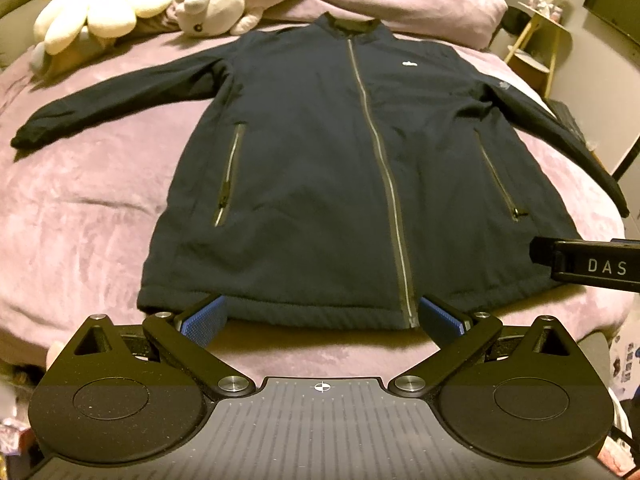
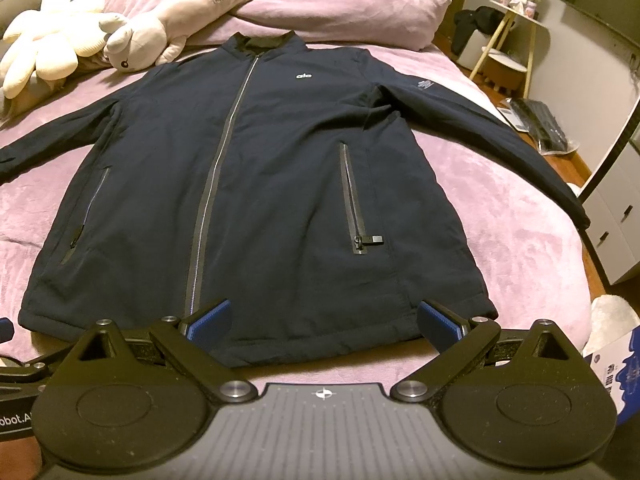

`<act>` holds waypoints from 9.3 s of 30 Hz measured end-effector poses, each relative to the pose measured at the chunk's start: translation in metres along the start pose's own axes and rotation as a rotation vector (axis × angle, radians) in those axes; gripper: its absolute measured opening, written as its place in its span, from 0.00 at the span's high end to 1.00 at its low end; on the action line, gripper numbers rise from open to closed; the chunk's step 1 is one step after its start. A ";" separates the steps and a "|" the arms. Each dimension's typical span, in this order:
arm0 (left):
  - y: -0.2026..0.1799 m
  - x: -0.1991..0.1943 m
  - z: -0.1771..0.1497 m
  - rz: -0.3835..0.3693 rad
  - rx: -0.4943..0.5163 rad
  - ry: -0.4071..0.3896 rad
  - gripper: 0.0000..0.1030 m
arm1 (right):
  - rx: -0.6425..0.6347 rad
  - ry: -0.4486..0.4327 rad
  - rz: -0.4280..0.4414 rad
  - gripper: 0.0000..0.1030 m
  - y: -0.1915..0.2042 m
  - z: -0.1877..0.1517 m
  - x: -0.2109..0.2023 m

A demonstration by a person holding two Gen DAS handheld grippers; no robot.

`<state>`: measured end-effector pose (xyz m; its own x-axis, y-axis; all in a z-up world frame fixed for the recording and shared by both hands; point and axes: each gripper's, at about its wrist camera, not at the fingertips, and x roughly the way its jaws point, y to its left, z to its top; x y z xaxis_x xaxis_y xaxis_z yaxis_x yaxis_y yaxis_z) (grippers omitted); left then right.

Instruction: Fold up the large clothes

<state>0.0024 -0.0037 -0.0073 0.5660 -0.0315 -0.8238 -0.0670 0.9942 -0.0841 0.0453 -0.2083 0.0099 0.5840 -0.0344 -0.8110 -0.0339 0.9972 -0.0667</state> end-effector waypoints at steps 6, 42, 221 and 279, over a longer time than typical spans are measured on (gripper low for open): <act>0.000 0.000 0.000 -0.001 -0.002 0.005 0.00 | -0.001 0.001 0.001 0.04 0.000 0.000 0.000; -0.001 0.003 -0.004 0.004 0.000 0.022 0.00 | 0.010 0.012 0.021 0.04 0.000 -0.003 0.003; 0.120 0.268 0.299 0.049 -0.177 -0.206 0.68 | 0.338 -0.323 0.235 0.57 -0.114 0.225 0.263; 0.099 0.237 0.250 0.035 -0.170 -0.056 0.22 | -0.020 -0.280 0.195 0.25 -0.043 0.146 0.196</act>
<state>0.3356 0.1127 -0.0708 0.6055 0.0130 -0.7957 -0.2224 0.9628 -0.1535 0.2794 -0.2478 -0.0619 0.7652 0.1787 -0.6185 -0.1807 0.9817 0.0601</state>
